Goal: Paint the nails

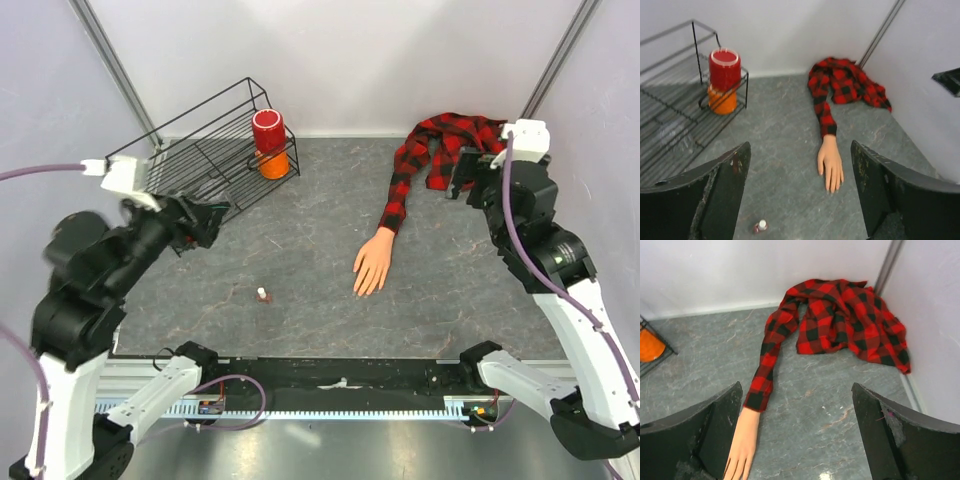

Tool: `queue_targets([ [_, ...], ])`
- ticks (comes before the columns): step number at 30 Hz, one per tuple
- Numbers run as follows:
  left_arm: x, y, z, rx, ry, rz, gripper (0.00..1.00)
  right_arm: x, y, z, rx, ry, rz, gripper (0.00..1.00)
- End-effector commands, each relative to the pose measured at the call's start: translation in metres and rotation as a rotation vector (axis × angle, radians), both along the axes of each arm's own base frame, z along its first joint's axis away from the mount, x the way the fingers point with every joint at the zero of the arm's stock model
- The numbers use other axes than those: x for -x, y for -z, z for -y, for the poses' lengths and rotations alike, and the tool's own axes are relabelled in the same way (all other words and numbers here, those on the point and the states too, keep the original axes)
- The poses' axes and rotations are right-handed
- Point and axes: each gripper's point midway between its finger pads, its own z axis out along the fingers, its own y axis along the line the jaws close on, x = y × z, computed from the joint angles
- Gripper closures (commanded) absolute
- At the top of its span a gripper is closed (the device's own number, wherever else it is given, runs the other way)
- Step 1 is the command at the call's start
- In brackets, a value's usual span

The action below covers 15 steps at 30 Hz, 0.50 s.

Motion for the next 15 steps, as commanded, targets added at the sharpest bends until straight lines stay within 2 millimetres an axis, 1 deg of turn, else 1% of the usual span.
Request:
queue_targets([
  [1, -0.037, 0.109, 0.000, -0.102, -0.098, -0.370, 0.24, -0.007, 0.022, -0.050, -0.071, -0.244, -0.028, 0.02],
  [2, -0.042, 0.127, -0.001, -0.124, -0.120, -0.417, 0.26, -0.008, 0.041, -0.064, -0.085, -0.314, -0.051, 0.02],
  [3, -0.046, 0.144, -0.001, -0.146, -0.126, -0.464, 0.31, -0.011, 0.038, -0.076, -0.132, -0.356, -0.018, 0.02],
  [4, -0.048, 0.172, 0.001, -0.161, -0.127, -0.530, 0.31, -0.011, 0.052, -0.100, -0.194, -0.452, -0.071, 0.02],
  [5, -0.048, 0.186, 0.004, -0.162, -0.122, -0.558, 0.32, -0.013, 0.069, -0.111, -0.217, -0.490, -0.124, 0.02],
  [6, -0.048, 0.197, 0.010, -0.146, -0.101, -0.581, 0.32, -0.010, 0.082, -0.130, -0.238, -0.562, -0.168, 0.02],
  [7, -0.047, 0.220, 0.016, -0.146, -0.074, -0.621, 0.32, -0.011, 0.101, -0.145, -0.247, -0.589, -0.224, 0.02],
  [8, -0.047, 0.230, 0.019, -0.137, -0.065, -0.638, 0.32, 0.001, 0.126, -0.165, -0.230, -0.643, -0.275, 0.02],
  [9, -0.043, 0.249, 0.021, -0.138, -0.069, -0.674, 0.32, 0.003, 0.130, -0.178, -0.227, -0.674, -0.258, 0.02],
  [10, -0.044, 0.253, 0.029, -0.138, -0.046, -0.657, 0.32, 0.007, 0.139, -0.187, -0.221, -0.695, -0.263, 0.02],
  [11, -0.043, 0.260, 0.032, -0.146, -0.041, -0.663, 0.31, 0.020, 0.154, -0.206, -0.221, -0.753, -0.277, 0.02],
  [12, -0.041, 0.276, 0.035, -0.170, -0.038, -0.694, 0.31, 0.026, 0.161, -0.213, -0.220, -0.777, -0.287, 0.02],
  [13, -0.039, 0.283, 0.046, -0.198, -0.002, -0.694, 0.32, 0.038, 0.179, -0.222, -0.209, -0.808, -0.321, 0.02],
  [14, -0.040, 0.293, 0.043, -0.232, -0.034, -0.707, 0.35, 0.040, 0.182, -0.228, -0.210, -0.823, -0.313, 0.02],
  [15, -0.037, 0.305, 0.048, -0.276, -0.022, -0.732, 0.36, 0.045, 0.186, -0.232, -0.212, -0.838, -0.318, 0.02],
])
